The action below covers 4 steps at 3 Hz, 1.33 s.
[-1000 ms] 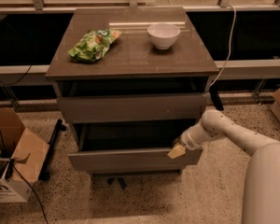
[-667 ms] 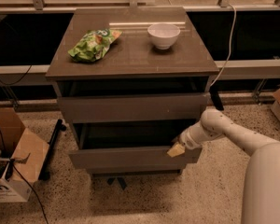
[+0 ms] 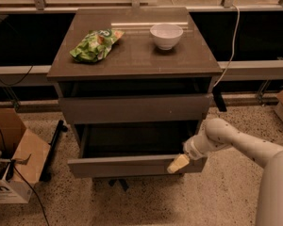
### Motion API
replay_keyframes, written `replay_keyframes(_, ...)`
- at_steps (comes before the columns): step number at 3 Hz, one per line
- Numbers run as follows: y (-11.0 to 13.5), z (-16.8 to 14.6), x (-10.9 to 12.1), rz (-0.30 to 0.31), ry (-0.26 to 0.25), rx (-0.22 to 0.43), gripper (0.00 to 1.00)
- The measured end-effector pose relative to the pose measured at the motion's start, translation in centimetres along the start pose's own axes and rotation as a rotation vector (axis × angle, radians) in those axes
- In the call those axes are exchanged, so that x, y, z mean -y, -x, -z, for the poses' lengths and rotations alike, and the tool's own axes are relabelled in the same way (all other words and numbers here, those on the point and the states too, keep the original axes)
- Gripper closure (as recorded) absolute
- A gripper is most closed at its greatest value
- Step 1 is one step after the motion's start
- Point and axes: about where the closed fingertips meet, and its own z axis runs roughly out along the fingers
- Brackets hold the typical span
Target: Open middle drawer
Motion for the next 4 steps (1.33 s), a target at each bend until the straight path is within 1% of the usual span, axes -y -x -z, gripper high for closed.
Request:
replay_keyframes(1, -3.4, 0.0, -2.8, -0.099, 0.009, -0.020, 0.00)
replay_keyframes(2, -3.2, 0.0, -2.5, -0.099, 0.009, -0.020, 0.00)
replay_keyframes(3, -5.2, 0.1, -4.2, -0.155, 0.021, -0.031, 0.00)
replay_keyframes(4, -4.6, 0.3, -4.5, -0.155, 0.021, -0.031, 0.00)
